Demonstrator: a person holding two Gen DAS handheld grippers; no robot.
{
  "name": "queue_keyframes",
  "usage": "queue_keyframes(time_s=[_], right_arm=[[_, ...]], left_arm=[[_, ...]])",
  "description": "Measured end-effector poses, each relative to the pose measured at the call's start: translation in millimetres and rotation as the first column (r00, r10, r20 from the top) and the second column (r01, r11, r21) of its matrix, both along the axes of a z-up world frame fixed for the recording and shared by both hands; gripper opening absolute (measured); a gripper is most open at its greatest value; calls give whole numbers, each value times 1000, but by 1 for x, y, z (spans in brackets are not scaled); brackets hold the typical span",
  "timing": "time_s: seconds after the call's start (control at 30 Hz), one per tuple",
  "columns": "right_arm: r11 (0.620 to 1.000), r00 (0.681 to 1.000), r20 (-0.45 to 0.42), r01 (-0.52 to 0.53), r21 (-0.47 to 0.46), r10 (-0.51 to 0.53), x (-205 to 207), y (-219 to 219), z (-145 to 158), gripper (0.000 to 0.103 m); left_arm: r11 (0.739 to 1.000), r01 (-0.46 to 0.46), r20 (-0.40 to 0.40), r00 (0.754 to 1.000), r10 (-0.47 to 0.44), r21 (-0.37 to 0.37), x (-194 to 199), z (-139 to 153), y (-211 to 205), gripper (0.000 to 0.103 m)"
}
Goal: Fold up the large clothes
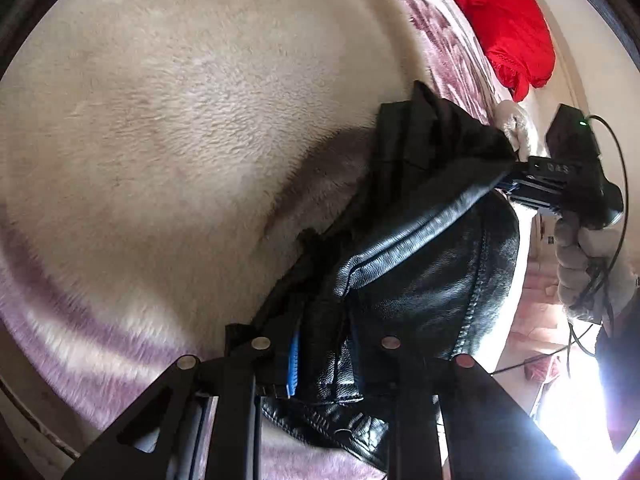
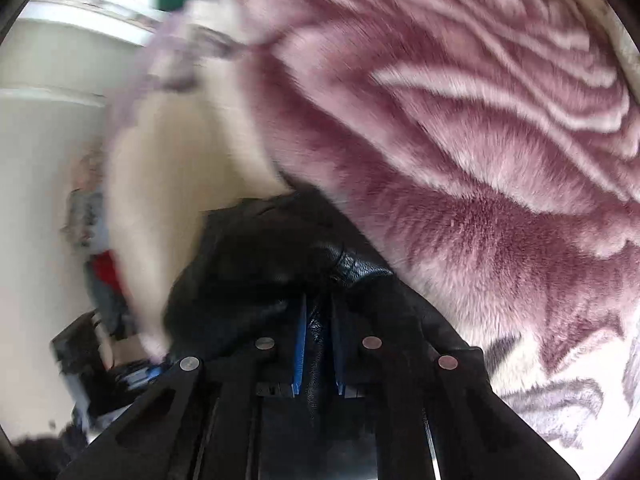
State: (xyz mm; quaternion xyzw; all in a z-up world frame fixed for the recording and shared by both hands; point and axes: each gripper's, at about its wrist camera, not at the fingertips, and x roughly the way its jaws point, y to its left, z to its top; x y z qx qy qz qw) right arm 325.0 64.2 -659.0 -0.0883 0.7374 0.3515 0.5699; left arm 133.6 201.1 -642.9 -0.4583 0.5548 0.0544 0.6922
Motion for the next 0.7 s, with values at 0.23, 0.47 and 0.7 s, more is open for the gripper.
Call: queue_keyframes(time_s=[0.23, 0.47, 0.7], right_arm=[[985, 986, -24, -162, 60, 164, 26, -27, 46, 88], [990, 931, -359, -14, 139, 63, 38, -80, -38, 103], [963, 901, -422, 24, 268, 95, 30, -73, -68, 103]], left_arm=[[992, -53, 38, 998, 57, -118, -22, 34, 15, 77], [961, -186, 8, 981, 192, -205, -74, 26, -8, 77], [949, -218, -61, 976, 210, -227, -93, 11, -33, 77]])
